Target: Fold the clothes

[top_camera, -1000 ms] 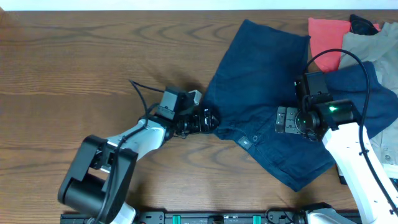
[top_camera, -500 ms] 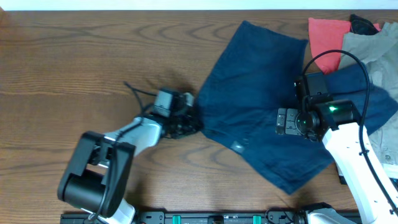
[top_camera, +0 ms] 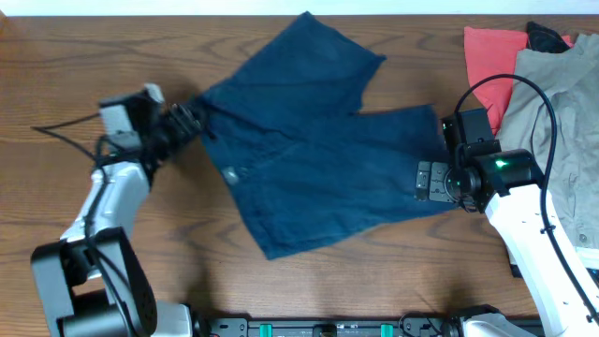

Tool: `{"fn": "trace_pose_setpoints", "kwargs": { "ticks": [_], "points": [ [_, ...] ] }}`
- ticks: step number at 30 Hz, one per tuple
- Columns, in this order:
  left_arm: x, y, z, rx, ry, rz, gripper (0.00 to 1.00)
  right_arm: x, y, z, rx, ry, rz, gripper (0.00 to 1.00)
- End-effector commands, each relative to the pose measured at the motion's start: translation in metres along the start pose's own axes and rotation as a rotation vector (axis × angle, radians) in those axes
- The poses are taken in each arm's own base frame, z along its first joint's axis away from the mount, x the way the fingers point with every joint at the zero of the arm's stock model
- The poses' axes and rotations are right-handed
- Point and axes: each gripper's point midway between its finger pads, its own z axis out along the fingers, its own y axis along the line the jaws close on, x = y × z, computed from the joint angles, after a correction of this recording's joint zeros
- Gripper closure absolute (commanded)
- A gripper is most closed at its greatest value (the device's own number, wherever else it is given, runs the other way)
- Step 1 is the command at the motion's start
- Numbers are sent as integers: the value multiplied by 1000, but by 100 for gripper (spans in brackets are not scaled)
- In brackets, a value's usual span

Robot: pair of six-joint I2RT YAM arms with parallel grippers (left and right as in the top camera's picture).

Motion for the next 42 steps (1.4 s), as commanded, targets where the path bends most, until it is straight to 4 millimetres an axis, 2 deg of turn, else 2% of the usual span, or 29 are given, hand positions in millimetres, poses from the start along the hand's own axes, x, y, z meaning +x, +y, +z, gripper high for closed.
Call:
{"fn": "trace_pose_setpoints", "kwargs": {
  "ticks": [1, 4, 9, 13, 18, 23, 26, 29, 36, 42],
  "points": [
    [1, 7, -8, -35, 16, 5, 2, -4, -3, -2, -1, -13, 40, 1],
    [36, 23, -12, -105, 147, -68, 2, -4, -2, -2, -2, -15, 46, 1],
    [117, 42, -37, -258, 450, -237, 2, -8, -2, -2, -7, -29, 91, 1],
    [172, 40, -63, -355, 663, -311, 2, -10, 2, -2, -47, -24, 161, 1],
    [219, 32, -86, -462, 830, -378, 2, -10, 4, -1, -70, -18, 215, 1],
    [245, 16, -93, -519, 904, -350, 2, -11, 3, -1, -69, -17, 234, 1],
    [255, 12, -95, -599, 882, -341, 2, -11, 3, -1, -69, -18, 234, 1],
    [258, 15, -102, -733, 774, -318, 2, -10, 3, -1, -68, -16, 234, 1],
    [262, -6, -115, -797, 512, -242, 2, -11, -8, 0, -54, -9, 268, 1],
    [282, -19, -119, -838, 389, -348, 2, -9, -16, 2, -41, 2, 294, 1]
  ]
}}
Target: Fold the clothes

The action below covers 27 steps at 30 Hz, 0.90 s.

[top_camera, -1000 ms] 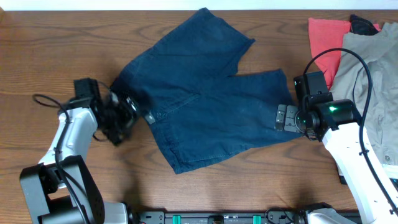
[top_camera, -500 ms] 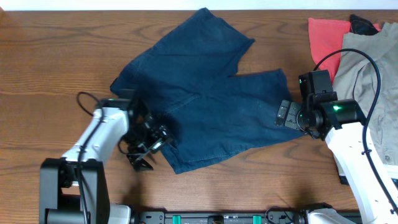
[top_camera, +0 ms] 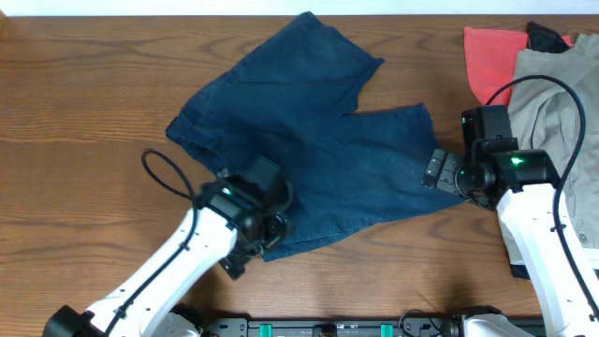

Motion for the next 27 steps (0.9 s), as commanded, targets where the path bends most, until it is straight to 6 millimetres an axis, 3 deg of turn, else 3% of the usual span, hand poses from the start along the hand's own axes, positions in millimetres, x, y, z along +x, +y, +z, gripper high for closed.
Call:
{"fn": "trace_pose_setpoints", "kwargs": {
  "ticks": [1, 9, 21, 27],
  "points": [
    [0, 3, 4, -27, -92, -211, 2, -2, -4, -2, 7, -3, 32, 1],
    [8, -1, 19, 3, -171, -410, 2, -2, -4, -2, 7, -3, 16, 1],
    [-3, -10, 82, 182, -166, -464, 1, -1, -5, -2, 9, 1, 15, 1],
    [-25, 2, 85, 188, -297, -470, 34, 1, -6, -2, 12, 7, 15, 1]
  ]
}}
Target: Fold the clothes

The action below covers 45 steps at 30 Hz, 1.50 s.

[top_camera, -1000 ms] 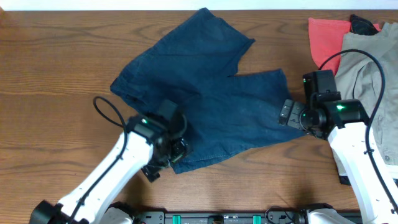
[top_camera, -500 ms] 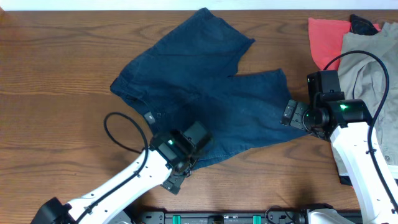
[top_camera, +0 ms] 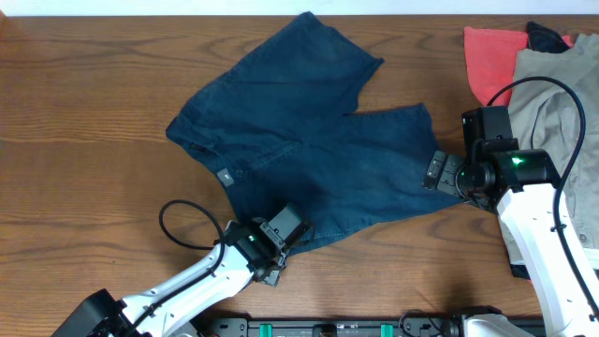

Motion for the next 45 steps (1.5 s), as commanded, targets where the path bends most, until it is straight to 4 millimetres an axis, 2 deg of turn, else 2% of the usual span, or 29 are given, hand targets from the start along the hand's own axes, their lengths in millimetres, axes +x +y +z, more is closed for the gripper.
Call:
{"fn": "trace_pose_setpoints", "kwargs": {
  "ticks": [1, 7, 8, 11, 15, 18, 20, 23, 27, 29, 36, 45],
  "points": [
    [-26, 11, 9, -8, -129, 5, 39, -3, -4, -2, 5, -7, 17, 1],
    [-27, 15, 9, -26, -135, 60, 89, -2, -5, -2, 7, -3, 17, 1],
    [-29, 17, 9, -39, -139, 88, 94, -1, -5, -2, 9, 1, 16, 1],
    [-36, 28, 6, -92, -160, 179, 94, 2, -8, -2, 18, 16, 20, 1],
    [-60, 36, -7, -135, -243, 283, 94, 15, -1, 0, -33, 75, 24, 1],
    [-74, 29, -19, -102, -274, 341, 94, 28, 6, 9, -81, 124, 33, 1],
    [-80, 19, -27, -58, -281, 368, 94, 37, 3, 20, -70, 147, 68, 1],
    [-91, 7, -40, 2, -290, 378, 94, 58, 3, 39, -82, 203, 111, 1],
    [-109, -2, -51, 41, -314, 387, 94, 96, 18, 57, -202, 333, 128, 1],
    [-117, -2, -53, 42, -312, 362, 94, 113, 12, 64, -180, 379, 169, 1],
    [-121, 4, -50, 23, -241, 315, 94, 144, 2, 74, -153, 466, 204, 1],
    [-121, 36, -49, -109, -220, 334, 94, 170, 2, 80, -153, 539, 264, 2]
  ]
}}
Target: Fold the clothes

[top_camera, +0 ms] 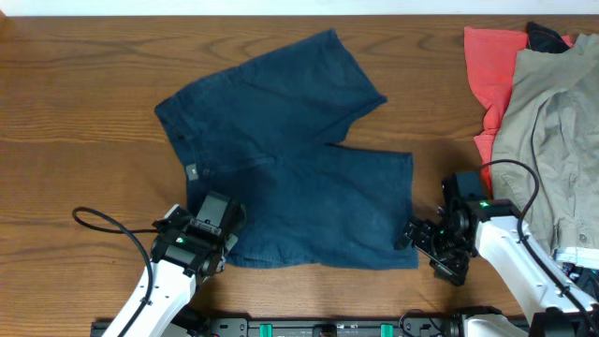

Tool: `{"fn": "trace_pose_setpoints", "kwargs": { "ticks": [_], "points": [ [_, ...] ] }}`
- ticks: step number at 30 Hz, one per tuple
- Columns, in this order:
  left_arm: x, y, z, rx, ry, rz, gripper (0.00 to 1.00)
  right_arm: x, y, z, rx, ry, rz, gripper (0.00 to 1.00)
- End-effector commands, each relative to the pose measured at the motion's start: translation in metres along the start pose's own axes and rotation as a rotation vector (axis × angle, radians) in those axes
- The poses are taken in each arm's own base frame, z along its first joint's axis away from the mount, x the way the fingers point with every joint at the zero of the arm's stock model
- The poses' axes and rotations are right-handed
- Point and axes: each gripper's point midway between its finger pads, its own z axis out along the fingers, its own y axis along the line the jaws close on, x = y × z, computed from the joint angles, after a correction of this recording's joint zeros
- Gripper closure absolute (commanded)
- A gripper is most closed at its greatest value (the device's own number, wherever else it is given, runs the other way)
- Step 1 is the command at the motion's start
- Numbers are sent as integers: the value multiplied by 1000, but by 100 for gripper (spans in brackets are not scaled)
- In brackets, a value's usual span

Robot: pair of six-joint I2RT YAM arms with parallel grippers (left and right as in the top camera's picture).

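Dark blue shorts (290, 168) lie spread flat on the wooden table (75, 112). The waistband is at the left and both legs point right. My left gripper (227, 227) sits at the near waistband corner, shut on the cloth there. My right gripper (412, 235) is at the near leg's hem, at its right edge, shut on that fabric. The near edge of the shorts runs almost straight between the two grippers. Only the overhead view is given, so the fingertips are partly hidden by cloth.
A pile of other clothes lies at the right: a red cloth (489, 56), a khaki garment (552, 122) and a black piece (546, 37). The right arm's cable (524, 178) loops over the khaki garment. The left arm's cable (112, 229) lies on the table.
The shorts have shifted left and turned, so their near edge is now parallel to the table front. The left gripper is now at the waistband corner. The right gripper has come nearer along the hem.
The left gripper was first at the far left waistband corner, with the right gripper at the leg hem and the shorts lying askew. The left arm then appeared at the near edge of the shorts. Now both grippers hold the near corners and the shorts lie squared.
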Motion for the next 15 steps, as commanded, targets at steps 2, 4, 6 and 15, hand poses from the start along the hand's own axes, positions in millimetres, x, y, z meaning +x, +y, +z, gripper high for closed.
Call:
{"fn": "trace_pose_setpoints", "kwargs": {
  "ticks": [2, 4, 6, 15],
  "points": [
    [-2, 1, -3, -13, -2, 38, 94, 13, 1, 9, -24, 47, 59, 3],
    [-2, 1, -2, -14, -1, 42, 94, 19, 2, 14, -34, 65, 72, 5],
    [-2, 1, -2, -13, -2, 42, 94, 25, 4, 17, -45, 87, 77, 7],
    [-2, 1, -2, -14, -1, 42, 94, 17, 13, 35, -104, 31, 173, 23]
  ]
}}
